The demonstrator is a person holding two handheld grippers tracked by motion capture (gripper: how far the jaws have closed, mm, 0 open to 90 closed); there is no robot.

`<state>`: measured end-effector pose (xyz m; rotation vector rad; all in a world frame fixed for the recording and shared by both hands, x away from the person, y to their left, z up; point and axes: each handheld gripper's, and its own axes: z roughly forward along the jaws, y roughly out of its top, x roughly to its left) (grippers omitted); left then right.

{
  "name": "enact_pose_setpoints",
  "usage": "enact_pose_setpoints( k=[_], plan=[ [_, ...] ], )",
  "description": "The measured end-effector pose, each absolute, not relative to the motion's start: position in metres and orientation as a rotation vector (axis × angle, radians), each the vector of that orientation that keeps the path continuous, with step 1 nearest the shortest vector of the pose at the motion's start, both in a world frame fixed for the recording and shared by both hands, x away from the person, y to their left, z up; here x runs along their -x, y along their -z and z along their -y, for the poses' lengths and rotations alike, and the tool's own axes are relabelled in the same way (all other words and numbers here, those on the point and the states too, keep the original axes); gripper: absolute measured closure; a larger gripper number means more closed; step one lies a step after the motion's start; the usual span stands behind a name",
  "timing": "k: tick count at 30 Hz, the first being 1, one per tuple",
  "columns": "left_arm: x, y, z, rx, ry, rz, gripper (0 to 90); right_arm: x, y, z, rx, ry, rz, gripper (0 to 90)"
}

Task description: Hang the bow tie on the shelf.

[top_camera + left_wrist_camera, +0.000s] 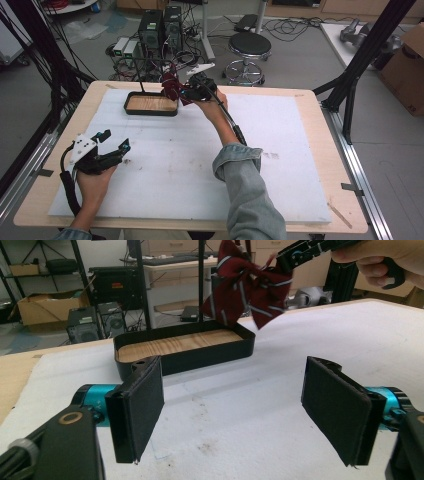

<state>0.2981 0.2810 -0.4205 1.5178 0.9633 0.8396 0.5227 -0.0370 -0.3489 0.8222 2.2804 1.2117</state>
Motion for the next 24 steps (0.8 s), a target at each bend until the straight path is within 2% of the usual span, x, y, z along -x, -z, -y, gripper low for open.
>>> enact_pose_setpoints(
  k=[9,24],
  plan=[
    [-0.298,0.421,-0.281,-1.519,-0.84,-0.964,25.1,-0.509,0.342,0.046,-0.791,-1.247,-2.256,52.2],
    [-0.298,0.421,-0.28,-1.52,-0.848,-0.964,25.1,-0.466,0.307,0.104,-0.743,-1.371,-2.11,33.3]
  ],
)
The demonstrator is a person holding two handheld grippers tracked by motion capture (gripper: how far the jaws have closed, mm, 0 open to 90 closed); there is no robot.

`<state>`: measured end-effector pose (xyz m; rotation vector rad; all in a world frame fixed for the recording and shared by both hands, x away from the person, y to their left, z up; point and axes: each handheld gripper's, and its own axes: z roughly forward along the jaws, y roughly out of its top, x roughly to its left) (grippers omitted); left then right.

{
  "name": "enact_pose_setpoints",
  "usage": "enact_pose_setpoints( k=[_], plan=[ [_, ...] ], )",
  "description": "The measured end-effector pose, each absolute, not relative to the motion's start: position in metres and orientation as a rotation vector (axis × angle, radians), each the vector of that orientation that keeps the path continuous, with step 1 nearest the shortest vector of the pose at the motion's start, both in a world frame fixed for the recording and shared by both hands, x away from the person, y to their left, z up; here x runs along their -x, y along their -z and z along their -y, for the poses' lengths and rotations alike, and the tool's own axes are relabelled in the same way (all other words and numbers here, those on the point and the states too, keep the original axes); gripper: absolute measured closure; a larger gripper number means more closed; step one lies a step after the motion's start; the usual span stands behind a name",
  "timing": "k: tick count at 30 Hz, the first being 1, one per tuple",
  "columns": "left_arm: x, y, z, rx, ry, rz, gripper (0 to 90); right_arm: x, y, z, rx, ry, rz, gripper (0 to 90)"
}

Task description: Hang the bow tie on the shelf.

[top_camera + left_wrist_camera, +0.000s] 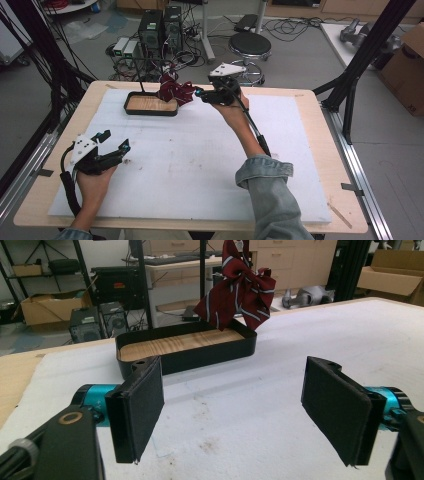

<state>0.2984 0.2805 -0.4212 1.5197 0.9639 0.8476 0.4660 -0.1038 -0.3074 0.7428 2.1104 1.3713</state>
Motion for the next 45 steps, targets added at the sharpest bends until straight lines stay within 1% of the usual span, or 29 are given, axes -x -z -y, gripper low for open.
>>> enact_pose_setpoints(
  k=[3,8,10,13,15,16,19,21,28,33,38,45],
  plan=[
    [-0.299,0.422,-0.279,-1.526,-0.844,-0.964,25.1,-0.457,0.301,0.116,-0.756,-1.367,-2.092,28.2],
    [-0.298,0.422,-0.278,-1.534,-0.845,-0.959,25.1,-0.438,0.295,0.14,-0.76,-1.394,-2.03,23.9],
    [-0.298,0.422,-0.277,-1.535,-0.845,-0.958,25.1,-0.432,0.293,0.147,-0.781,-1.38,-2.032,19.6],
    [-0.298,0.422,-0.277,-1.536,-0.844,-0.96,25.1,-0.417,0.291,0.163,-0.779,-1.387,-1.987,19.3],
    [-0.298,0.422,-0.277,-1.536,-0.845,-0.962,25.1,-0.415,0.291,0.165,-0.783,-1.389,-1.981,18.7],
    [-0.298,0.422,-0.278,-1.537,-0.846,-0.962,25.1,-0.41,0.29,0.17,-0.797,-1.384,-1.978,16.2],
    [-0.298,0.422,-0.278,-1.543,-0.846,-0.963,25.1,-0.399,0.29,0.182,-0.801,-1.399,-1.932,14.9],
    [-0.298,0.423,-0.277,-1.545,-0.843,-0.961,25.0,-0.392,0.291,0.19,-0.806,-1.409,-1.915,11.8],
    [-0.297,0.423,-0.276,-1.553,-0.846,-0.961,25.0,-0.36,0.299,0.222,-0.814,-1.432,-1.834,11.8],
    [-0.297,0.424,-0.276,-1.552,-0.848,-0.965,25.0,-0.34,0.31,0.245,-0.822,-1.44,-1.766,11.8],
    [-0.297,0.424,-0.276,-1.557,-0.851,-0.971,25.0,-0.319,0.328,0.269,-0.859,-1.448,-1.704,11.8],
    [-0.296,0.425,-0.277,-1.555,-0.863,-0.979,24.9,-0.295,0.354,0.29,-0.907,-1.467,-1.617,11.7]
  ],
)
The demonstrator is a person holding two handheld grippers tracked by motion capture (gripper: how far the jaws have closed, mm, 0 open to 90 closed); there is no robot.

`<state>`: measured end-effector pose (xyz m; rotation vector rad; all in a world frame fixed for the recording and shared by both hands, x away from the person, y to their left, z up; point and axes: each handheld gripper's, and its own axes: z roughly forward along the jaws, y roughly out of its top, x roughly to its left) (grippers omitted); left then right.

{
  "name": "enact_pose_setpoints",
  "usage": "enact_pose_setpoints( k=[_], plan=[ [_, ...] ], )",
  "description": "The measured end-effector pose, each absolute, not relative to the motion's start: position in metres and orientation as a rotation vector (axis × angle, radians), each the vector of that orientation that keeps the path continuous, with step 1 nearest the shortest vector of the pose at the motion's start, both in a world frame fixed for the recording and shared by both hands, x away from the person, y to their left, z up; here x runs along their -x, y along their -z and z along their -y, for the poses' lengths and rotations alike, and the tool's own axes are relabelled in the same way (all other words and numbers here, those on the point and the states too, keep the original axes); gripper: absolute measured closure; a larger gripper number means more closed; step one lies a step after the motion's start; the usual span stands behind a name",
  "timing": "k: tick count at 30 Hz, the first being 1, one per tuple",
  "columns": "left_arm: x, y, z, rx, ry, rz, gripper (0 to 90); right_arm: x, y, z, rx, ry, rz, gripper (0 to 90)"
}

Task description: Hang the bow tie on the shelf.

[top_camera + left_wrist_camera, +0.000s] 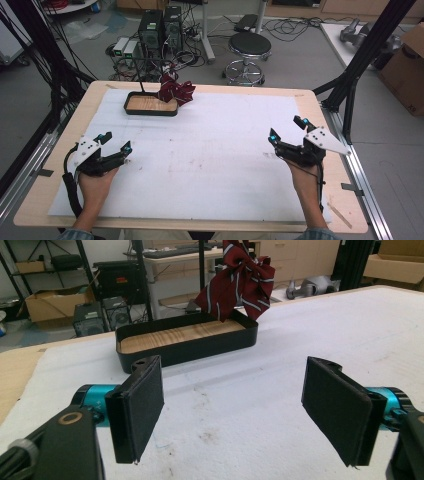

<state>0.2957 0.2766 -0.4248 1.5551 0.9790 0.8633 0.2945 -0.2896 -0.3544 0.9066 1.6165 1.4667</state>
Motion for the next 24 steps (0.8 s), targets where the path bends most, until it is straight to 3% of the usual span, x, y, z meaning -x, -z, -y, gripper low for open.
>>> enact_pose_setpoints(
  k=[12,24],
  plan=[
    [-0.293,0.425,-0.279,-1.551,-0.874,-0.991,24.8,-0.258,0.397,0.297,-0.923,-1.477,-1.544,11.7],
    [-0.292,0.425,-0.279,-1.56,-0.874,-0.996,24.7,-0.249,0.44,0.303,-1.103,-1.472,-1.605,11.7]
  ],
)
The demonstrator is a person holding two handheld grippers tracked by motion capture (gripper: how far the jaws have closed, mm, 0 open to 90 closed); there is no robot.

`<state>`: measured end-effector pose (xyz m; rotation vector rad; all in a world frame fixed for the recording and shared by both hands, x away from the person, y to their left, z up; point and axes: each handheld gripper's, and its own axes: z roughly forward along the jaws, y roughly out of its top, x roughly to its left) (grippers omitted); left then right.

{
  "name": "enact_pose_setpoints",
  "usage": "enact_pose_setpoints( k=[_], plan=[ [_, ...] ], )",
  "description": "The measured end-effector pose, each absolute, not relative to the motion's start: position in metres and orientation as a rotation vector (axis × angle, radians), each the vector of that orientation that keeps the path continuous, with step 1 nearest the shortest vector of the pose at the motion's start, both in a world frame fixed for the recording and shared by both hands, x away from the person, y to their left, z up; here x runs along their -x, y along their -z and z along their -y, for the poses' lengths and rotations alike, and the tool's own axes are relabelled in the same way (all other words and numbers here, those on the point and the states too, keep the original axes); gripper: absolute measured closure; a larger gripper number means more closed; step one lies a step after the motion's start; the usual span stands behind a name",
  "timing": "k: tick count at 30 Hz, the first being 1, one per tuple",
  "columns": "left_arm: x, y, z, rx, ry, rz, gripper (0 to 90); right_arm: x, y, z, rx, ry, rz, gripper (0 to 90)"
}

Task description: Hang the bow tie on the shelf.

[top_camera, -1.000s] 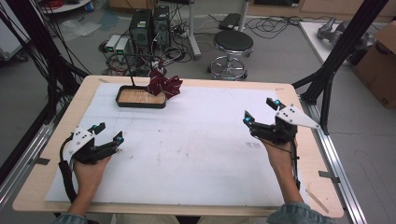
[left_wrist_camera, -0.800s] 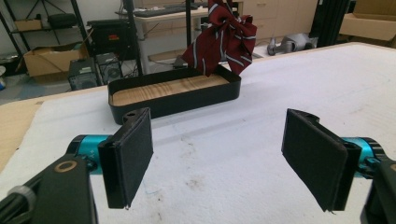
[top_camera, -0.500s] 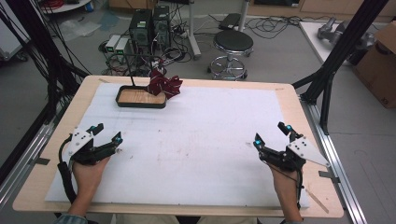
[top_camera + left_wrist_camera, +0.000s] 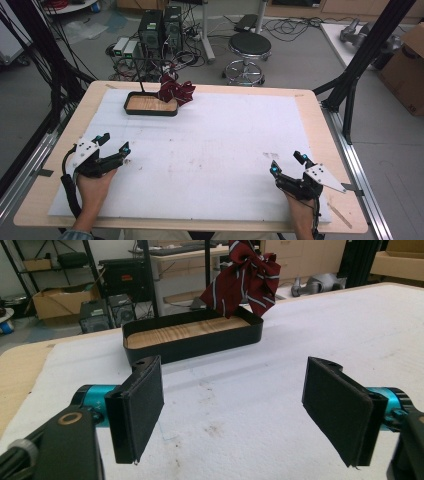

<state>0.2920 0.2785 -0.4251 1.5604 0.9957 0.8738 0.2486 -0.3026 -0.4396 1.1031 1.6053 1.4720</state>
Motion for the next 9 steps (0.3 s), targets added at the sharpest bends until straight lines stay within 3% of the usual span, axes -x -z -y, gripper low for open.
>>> enact_pose_setpoints(
  k=[9],
  plan=[
    [-0.2919,0.4257,-0.2781,-1.564,-0.874,-0.996,24.6,-0.2487,0.4428,0.2979,-1.102,-1.468,-1.633,11.7]
  ],
)
